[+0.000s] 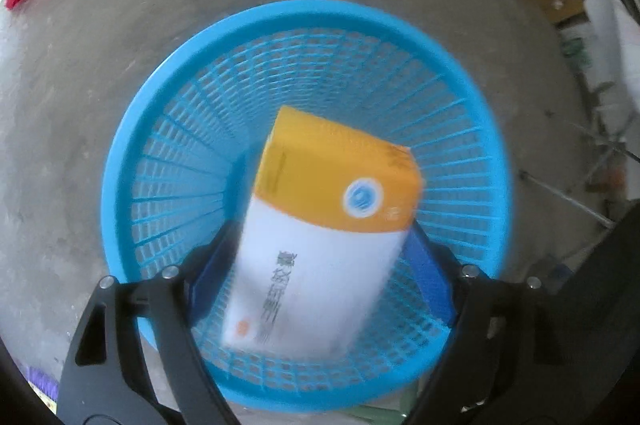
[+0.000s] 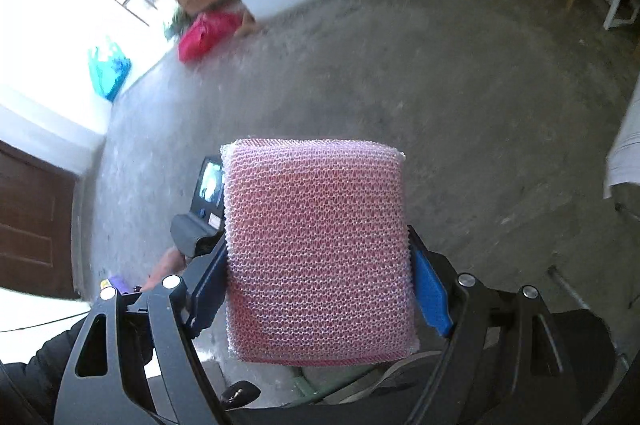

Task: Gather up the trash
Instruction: 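Carry the medicine box and pink pad over the blue basket, then open both grippers to drop the box and pad into the basket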

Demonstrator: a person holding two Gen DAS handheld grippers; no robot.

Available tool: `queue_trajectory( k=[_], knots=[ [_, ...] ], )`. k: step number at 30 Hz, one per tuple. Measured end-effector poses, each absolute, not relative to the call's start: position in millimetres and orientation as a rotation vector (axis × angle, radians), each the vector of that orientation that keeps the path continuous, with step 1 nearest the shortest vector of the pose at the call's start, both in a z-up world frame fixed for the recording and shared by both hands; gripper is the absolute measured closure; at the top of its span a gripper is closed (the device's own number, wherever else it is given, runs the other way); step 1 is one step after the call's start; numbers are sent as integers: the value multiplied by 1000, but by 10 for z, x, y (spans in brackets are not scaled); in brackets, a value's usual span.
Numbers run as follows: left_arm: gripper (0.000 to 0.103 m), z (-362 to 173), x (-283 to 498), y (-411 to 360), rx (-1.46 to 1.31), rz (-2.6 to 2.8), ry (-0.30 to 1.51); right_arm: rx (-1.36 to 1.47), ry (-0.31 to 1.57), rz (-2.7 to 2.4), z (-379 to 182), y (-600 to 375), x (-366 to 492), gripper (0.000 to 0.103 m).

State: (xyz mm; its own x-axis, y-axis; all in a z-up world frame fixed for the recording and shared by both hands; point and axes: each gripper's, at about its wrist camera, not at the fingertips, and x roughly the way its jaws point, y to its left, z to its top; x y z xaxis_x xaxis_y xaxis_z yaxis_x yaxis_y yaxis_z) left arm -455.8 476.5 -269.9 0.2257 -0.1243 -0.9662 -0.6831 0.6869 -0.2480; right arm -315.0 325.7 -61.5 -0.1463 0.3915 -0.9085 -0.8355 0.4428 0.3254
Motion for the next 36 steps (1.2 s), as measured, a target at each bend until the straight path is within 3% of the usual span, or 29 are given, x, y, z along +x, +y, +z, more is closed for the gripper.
queue_trajectory(
  k=[2, 10, 13, 16, 21, 28, 36],
  knots=[
    [15, -2684, -4606, 4827, -780, 448, 1289, -473, 1345, 1127, -783, 3357, -3232, 25],
    [15, -2284, -5023, 5164, -860, 522, 1120, -606, 1392, 1122, -1333, 3741, -3520, 24],
    [15, -2157, -5242, 5311, -897, 565, 1065, -674, 1413, 1107, -1610, 3863, -3634, 20],
    [15, -2082, -5375, 5422, -916, 590, 1047, -709, 1383, 1098, -1786, 3954, -3726, 6],
    [15, -2027, -5398, 5401, -917, 603, 1034, -679, 1411, 1074, -1913, 3898, -3675, 6],
    [15, -1751, -5157, 5239, -898, 540, 994, -556, 1408, 1049, -1842, 3640, -3507, 6],
    [15, -479, -4153, 4832, -704, 315, 812, -318, 1188, 1042, -604, 2899, -3084, 6]
  ],
)
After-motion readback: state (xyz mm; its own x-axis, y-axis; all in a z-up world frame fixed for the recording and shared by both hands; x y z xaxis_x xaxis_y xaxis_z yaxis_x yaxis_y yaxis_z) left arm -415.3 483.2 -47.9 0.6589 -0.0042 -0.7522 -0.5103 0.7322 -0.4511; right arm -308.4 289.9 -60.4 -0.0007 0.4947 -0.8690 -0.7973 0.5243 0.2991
